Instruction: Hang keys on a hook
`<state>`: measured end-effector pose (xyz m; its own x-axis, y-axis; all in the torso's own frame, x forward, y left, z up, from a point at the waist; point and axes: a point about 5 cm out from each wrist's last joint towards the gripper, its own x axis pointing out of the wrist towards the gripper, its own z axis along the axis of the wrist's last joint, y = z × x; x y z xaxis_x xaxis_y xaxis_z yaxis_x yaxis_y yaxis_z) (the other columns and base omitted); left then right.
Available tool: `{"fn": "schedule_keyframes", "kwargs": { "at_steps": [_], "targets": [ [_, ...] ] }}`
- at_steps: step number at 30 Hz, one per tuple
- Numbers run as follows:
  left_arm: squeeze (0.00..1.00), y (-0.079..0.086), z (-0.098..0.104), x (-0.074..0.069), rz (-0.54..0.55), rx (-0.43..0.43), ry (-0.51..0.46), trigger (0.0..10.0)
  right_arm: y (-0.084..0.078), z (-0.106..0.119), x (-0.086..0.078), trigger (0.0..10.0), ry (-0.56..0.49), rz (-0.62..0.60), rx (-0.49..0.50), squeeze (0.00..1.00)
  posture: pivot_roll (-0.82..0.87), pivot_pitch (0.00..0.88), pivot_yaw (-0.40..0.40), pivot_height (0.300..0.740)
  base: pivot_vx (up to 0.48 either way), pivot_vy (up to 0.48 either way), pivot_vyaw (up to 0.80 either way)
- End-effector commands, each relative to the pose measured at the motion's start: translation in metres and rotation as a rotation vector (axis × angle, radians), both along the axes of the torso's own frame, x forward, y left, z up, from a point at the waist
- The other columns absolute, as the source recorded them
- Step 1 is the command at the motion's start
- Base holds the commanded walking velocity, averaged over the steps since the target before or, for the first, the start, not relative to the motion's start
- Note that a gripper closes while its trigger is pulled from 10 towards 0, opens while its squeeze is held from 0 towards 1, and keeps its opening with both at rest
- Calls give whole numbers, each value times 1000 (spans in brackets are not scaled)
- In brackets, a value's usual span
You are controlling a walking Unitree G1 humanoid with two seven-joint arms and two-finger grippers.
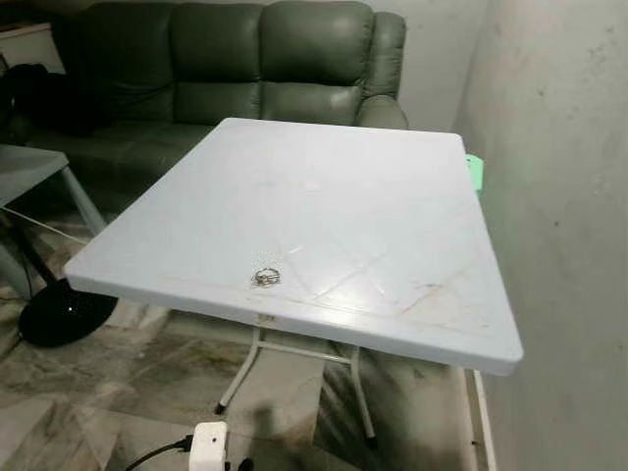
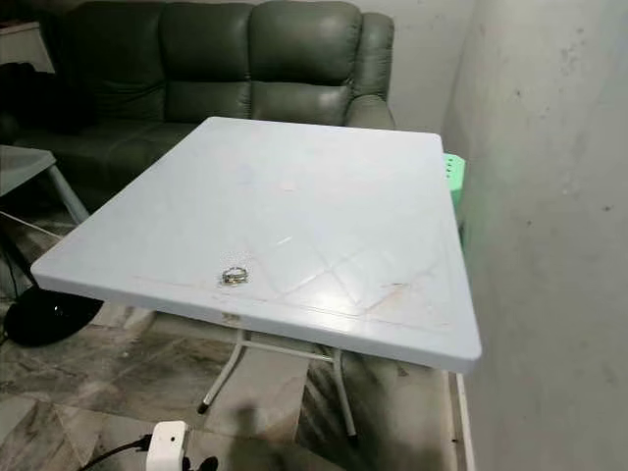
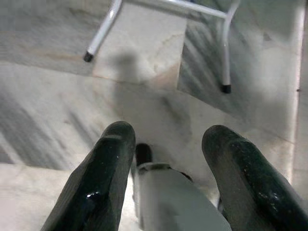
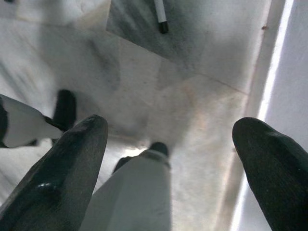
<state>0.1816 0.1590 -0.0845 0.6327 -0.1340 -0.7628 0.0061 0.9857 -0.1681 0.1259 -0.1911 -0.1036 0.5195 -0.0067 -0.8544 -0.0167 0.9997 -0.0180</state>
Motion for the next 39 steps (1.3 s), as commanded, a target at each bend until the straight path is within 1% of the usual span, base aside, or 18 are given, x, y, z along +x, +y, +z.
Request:
{"fn": "schedule_keyframes", "kwargs": {
  "at_steps": [1,30,35,39],
  "targets": [
    [0,-4,-1,-1,0,-3,6,10000,-7,-1,-7,10000,22,-20,-8,0,-2,10,20,740,0,352,0],
    [0,-4,0,1,22,-10,2,10000,-7,-2,-11,10000,34,-28,-2,0,1,12,15,740,0,348,0],
    [0,-4,1,2,14,-13,-6,10000,-7,-3,-11,10000,35,-28,-3,0,2,13,14,740,0,0,0],
    [0,-8,3,7,10,-25,-22,10000,-8,-3,-11,10000,36,-26,-4,0,2,14,14,740,0,0,0]
  ]
}}
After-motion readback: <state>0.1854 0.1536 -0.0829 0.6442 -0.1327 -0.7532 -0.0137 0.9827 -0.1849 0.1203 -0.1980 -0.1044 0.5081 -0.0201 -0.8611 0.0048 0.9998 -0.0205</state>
